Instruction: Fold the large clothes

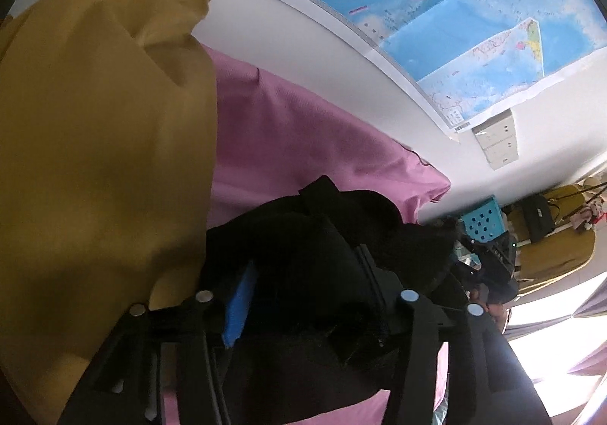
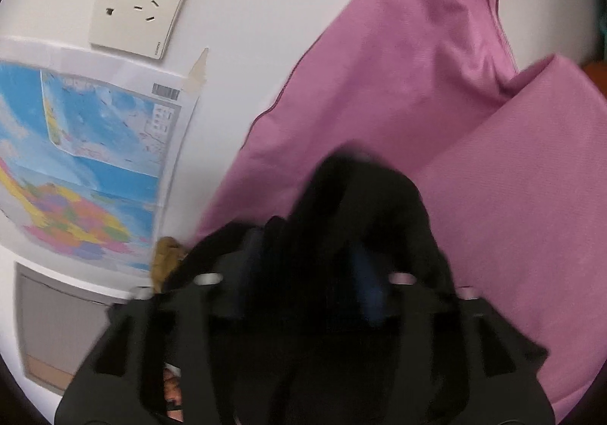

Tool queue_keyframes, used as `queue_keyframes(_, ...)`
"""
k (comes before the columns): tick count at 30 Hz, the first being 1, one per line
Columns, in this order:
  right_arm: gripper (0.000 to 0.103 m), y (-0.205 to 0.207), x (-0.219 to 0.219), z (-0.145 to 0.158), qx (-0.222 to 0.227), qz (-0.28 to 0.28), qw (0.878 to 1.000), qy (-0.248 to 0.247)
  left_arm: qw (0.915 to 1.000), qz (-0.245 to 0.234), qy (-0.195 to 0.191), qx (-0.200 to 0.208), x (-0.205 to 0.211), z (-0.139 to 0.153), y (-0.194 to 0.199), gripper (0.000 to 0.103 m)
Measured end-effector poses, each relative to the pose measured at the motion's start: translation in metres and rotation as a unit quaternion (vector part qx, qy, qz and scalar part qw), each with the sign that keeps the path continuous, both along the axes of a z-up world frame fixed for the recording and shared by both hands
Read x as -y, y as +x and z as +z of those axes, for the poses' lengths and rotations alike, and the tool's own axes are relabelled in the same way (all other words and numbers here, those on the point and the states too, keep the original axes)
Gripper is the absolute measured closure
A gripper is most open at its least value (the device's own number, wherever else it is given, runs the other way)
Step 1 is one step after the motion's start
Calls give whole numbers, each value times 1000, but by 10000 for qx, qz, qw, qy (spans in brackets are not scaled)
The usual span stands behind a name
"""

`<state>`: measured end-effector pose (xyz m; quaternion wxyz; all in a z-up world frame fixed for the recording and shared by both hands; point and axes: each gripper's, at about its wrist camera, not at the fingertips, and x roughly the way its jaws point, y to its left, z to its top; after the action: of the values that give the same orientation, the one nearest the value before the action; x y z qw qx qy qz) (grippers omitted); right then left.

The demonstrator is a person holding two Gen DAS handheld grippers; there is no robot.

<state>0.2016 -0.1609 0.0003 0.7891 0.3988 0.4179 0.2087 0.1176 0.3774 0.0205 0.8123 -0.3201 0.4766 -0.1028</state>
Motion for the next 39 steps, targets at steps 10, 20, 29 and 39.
queue_keyframes(10,15,-71,-65,48,1398,1260,9574,-2190,9866,-345,19,1592,16,52,-63,19)
queue_keyframes(20,92,-71,-107,11,1285,1633,9004,-3823,9656,-1549,1767,1114,130,11,-35,19)
queue_keyframes(29,101,-63,-88,56,1886,911,9176,-3379,9677,-1095,2116,820,133,-4,19,93)
queue_keyframes(39,86,-34,-95,-2,1010,1215,9299,-3322,9665,-658,2463,305,105,-46,23,83)
